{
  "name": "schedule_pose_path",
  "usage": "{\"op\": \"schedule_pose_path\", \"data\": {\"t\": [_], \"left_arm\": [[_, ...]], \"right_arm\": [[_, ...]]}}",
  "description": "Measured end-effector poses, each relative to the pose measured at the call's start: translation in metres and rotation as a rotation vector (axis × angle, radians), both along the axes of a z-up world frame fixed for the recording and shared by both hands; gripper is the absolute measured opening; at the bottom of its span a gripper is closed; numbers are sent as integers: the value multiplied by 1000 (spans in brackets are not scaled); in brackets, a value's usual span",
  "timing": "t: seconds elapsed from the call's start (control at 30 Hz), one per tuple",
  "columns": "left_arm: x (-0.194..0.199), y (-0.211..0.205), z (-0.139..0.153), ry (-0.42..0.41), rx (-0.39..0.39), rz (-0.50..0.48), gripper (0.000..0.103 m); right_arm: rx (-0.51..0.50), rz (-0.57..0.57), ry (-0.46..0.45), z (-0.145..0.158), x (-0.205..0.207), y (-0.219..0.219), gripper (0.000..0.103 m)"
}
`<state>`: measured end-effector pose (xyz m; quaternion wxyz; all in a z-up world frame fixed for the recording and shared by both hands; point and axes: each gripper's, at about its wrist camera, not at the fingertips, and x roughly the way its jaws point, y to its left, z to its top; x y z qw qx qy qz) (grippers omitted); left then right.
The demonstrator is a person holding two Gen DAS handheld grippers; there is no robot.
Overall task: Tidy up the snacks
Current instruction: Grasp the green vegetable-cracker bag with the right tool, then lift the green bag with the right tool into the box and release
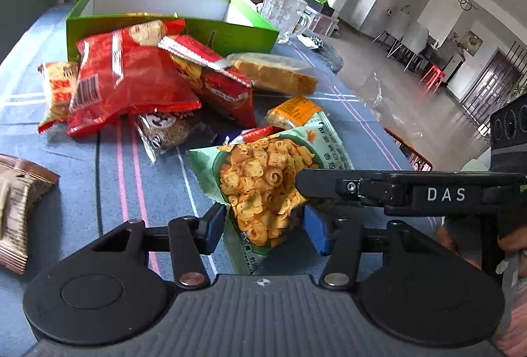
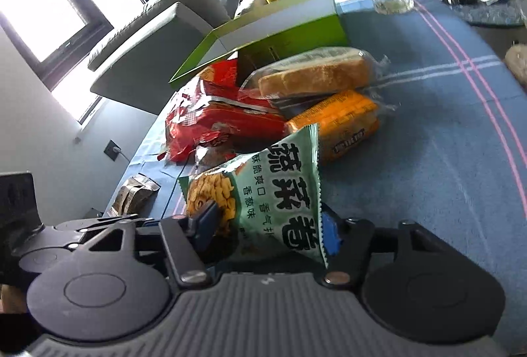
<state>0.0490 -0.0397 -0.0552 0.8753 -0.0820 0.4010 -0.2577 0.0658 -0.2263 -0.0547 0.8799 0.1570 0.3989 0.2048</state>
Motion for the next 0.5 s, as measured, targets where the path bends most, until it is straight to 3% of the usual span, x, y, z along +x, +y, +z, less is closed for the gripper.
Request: {"op": "schedule_pose_path", "data": {"t": [0.5], "left_arm": [[-12, 23, 68, -210, 32, 77, 50]], "right_arm": [[23, 16, -157, 50, -6, 25, 63]]}}
